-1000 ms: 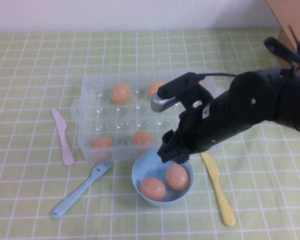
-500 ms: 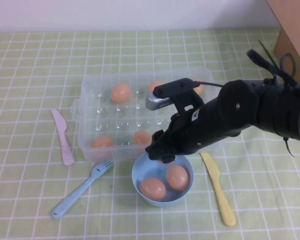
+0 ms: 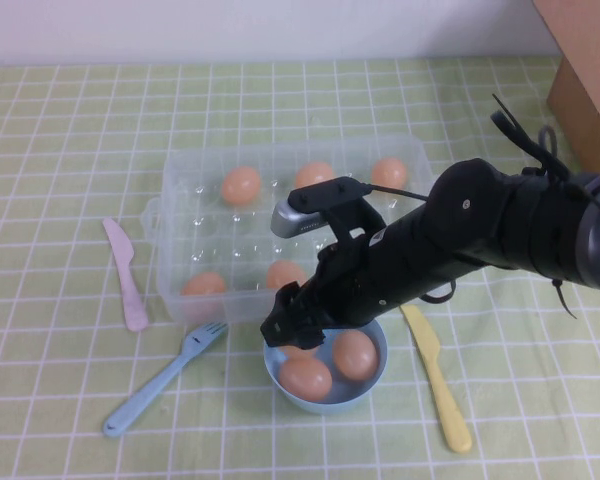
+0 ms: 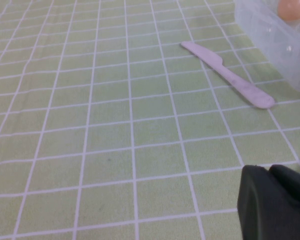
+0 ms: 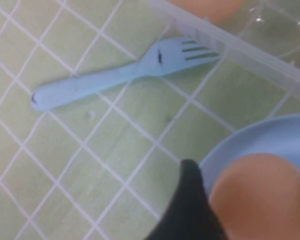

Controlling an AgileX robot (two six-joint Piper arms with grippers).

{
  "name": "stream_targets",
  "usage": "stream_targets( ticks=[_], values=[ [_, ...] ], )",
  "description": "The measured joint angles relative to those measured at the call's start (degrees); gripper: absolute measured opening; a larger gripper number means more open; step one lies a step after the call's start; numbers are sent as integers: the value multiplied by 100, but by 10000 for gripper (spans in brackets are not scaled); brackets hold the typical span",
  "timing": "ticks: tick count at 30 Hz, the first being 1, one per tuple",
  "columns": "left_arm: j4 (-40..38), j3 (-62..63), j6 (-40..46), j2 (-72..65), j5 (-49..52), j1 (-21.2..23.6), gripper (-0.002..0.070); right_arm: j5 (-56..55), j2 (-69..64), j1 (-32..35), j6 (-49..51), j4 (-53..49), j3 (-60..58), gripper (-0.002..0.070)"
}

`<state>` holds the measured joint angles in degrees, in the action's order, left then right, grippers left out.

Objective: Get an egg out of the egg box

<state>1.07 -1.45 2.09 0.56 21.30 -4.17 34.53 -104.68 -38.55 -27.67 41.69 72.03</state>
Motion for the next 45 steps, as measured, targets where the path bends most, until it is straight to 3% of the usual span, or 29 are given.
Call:
stream_targets(
  ticks=[4,8,10,13,17,31,36,45],
  values=[
    [0,0,0,0,0,0,-5,108,0,0,-25,86,0,512],
    [0,0,0,0,0,0,-5,249,0,0,15,95,0,455],
    [0,0,0,0,0,0,-4,289,28,0,38,95,0,366],
    [0,0,0,0,0,0,-5,314,262,0,42,84,0,123],
    [0,0,0,0,0,0,-4,205,1007,0,-28,84,-107,14],
    [0,0,0,0,0,0,-5,-2155,5508,0,-327,121,-2796,-16],
    [0,0,0,0,0,0,-5,-2077,6197,0,-350,104,-3103,-17],
    [0,0,0,0,0,0,-5,-947,6297,0,-362,-414,-3129,-17]
  ],
)
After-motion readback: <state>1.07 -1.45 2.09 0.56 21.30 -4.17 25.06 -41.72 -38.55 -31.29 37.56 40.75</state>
